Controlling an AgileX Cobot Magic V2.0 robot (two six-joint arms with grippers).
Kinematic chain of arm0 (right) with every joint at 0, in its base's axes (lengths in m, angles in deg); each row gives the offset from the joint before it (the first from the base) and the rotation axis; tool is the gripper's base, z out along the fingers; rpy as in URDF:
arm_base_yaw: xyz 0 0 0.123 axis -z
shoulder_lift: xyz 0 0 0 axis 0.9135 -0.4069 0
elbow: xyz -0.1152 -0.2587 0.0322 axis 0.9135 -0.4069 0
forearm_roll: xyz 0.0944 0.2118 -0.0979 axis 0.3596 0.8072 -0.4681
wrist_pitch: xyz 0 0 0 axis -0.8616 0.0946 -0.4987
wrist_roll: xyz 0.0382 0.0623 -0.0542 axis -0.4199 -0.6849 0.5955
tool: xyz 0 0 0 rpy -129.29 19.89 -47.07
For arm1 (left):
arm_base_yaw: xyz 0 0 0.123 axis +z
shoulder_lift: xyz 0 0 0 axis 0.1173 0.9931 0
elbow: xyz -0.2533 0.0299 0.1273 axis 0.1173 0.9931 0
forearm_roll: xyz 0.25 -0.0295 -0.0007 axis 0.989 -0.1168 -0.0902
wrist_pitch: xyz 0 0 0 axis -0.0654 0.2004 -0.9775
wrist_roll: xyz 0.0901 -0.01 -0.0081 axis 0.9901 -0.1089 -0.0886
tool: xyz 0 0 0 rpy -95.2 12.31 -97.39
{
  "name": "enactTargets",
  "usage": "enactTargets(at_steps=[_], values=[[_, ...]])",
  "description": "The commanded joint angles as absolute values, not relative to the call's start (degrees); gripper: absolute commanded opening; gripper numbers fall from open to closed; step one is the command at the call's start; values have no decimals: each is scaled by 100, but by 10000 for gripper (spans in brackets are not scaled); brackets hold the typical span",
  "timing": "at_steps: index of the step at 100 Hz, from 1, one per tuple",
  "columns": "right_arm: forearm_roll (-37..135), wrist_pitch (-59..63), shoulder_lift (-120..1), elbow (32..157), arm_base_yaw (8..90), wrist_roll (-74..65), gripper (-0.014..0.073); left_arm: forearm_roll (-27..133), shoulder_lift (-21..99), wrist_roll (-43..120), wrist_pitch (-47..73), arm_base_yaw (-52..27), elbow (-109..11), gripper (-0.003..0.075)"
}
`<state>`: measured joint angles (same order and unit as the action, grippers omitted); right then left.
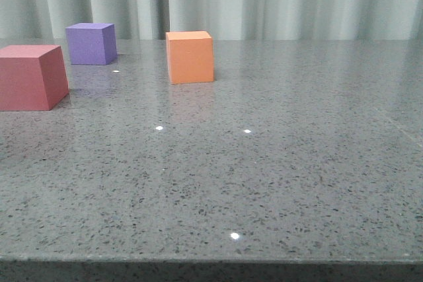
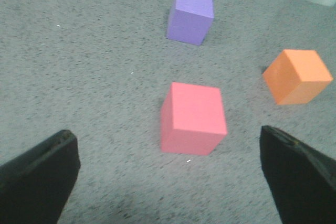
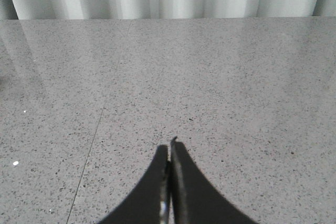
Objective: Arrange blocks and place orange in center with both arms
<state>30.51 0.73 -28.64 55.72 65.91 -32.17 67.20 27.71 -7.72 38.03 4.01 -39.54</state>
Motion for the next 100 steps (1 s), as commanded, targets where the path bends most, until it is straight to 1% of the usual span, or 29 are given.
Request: enactTargets(at_steps=[1,13,23,58,67,85,100], values=[[3033,-421,-2863,5716,6634,-3175,-69,6420,3069,-811,3236,351,-4399,654],[3033,-421,-2863,5716,6634,-3175,-69,6411,3674,-811,3069,-16,-4900,652],[3033,-421,-2863,5716,6634,-3175,-69,6411,4291,-811,2979,-495,-5394,651],[3033,-421,-2863,5716,6634,-3175,-69,6517,6870,-1295,2918,-1814,-7699,651],[3033,-421,-2863,5716,6634,-3175,-69,7043,7461,-1779,3102,-2097,-8323,651],[3033,-421,-2863,5716,6634,-3175,-69,8883,8322,-3028,3870,-2525,-9373,651],[3033,-421,-2863,5716,6634,-3175,-69,9159,8642,-3271,4038,-2725,-9748,651]])
